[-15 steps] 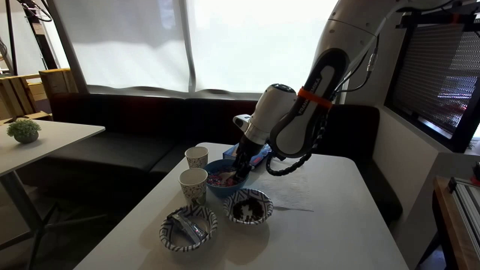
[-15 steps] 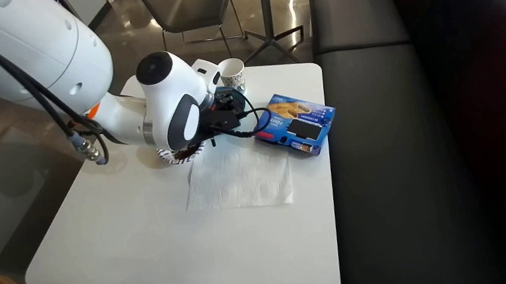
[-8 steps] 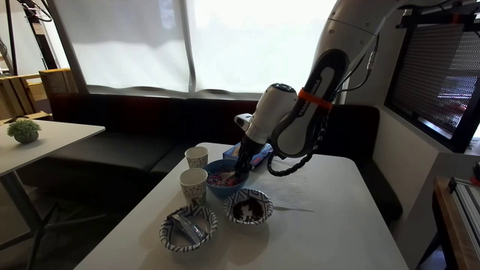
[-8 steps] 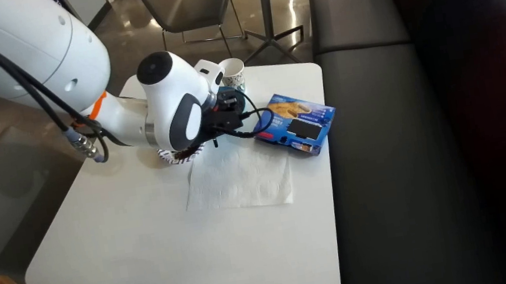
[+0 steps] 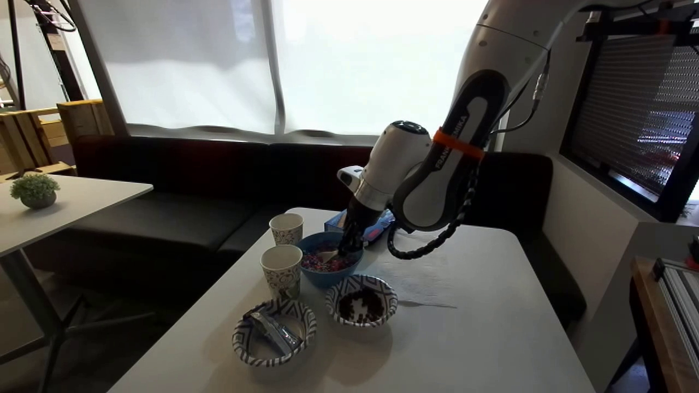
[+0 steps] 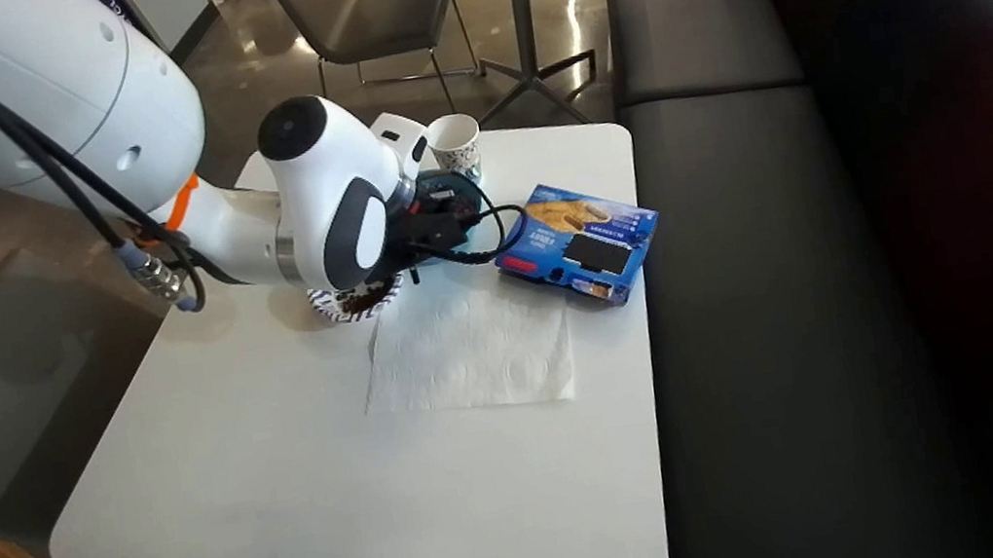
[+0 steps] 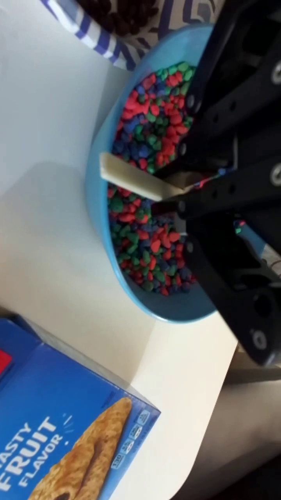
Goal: Put some of the blue bowl's contents into the cup on the left
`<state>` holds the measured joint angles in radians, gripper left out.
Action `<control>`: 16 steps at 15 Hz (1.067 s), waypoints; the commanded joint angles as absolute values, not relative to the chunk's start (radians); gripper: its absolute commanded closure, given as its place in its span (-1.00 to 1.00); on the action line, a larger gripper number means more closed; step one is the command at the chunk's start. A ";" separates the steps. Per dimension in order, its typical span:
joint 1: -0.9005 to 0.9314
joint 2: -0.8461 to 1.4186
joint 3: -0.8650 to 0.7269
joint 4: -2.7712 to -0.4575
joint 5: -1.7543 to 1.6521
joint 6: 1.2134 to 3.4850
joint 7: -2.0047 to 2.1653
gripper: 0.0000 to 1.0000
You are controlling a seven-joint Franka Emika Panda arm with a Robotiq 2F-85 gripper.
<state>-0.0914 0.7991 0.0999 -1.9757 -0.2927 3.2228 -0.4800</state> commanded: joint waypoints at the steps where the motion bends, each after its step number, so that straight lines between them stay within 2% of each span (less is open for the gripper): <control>1: -0.083 0.739 0.105 -2.016 -0.312 3.146 -0.431 0.93; 7: -0.091 0.660 0.126 -2.050 -0.297 3.008 -0.435 0.93; 16: 0.006 0.580 0.000 -2.049 -0.343 2.834 -0.417 0.93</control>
<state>-0.0432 0.6115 0.0499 -2.0318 -0.3028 2.9034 -0.4540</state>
